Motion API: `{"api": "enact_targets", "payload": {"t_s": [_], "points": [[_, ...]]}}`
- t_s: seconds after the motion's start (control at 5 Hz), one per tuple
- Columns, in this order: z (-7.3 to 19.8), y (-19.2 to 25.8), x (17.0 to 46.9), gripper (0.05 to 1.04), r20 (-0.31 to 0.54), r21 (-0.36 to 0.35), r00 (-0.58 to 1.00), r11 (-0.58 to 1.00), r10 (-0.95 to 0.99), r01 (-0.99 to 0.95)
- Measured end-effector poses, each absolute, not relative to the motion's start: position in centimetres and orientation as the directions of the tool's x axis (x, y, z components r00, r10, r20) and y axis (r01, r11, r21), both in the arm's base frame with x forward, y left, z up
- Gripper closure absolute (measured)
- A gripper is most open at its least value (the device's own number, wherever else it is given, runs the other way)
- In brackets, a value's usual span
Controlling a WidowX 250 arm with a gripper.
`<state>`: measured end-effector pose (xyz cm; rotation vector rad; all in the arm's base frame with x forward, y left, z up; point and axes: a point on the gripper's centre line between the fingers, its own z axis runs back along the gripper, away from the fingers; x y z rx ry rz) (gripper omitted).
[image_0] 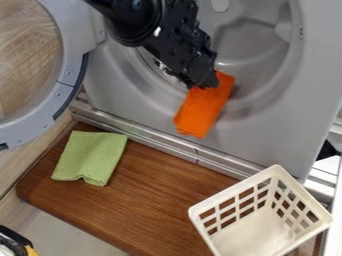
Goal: Put the orange cloth on the table between the green cloth and the white basket
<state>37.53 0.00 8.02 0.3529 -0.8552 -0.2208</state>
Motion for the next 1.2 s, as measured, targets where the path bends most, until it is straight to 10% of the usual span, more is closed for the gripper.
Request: {"api": "enact_targets", "payload": {"t_s": [0.8, 1.2], "points": [[8.4, -3.4, 29.9, 0.083, 0.640, 0.268, 0.747, 0.963, -0.180, 0.003], [6.1, -6.0, 26.6, 0.083, 0.483, 0.079, 0.871, 0.995, -0.086, 0.055]]}}
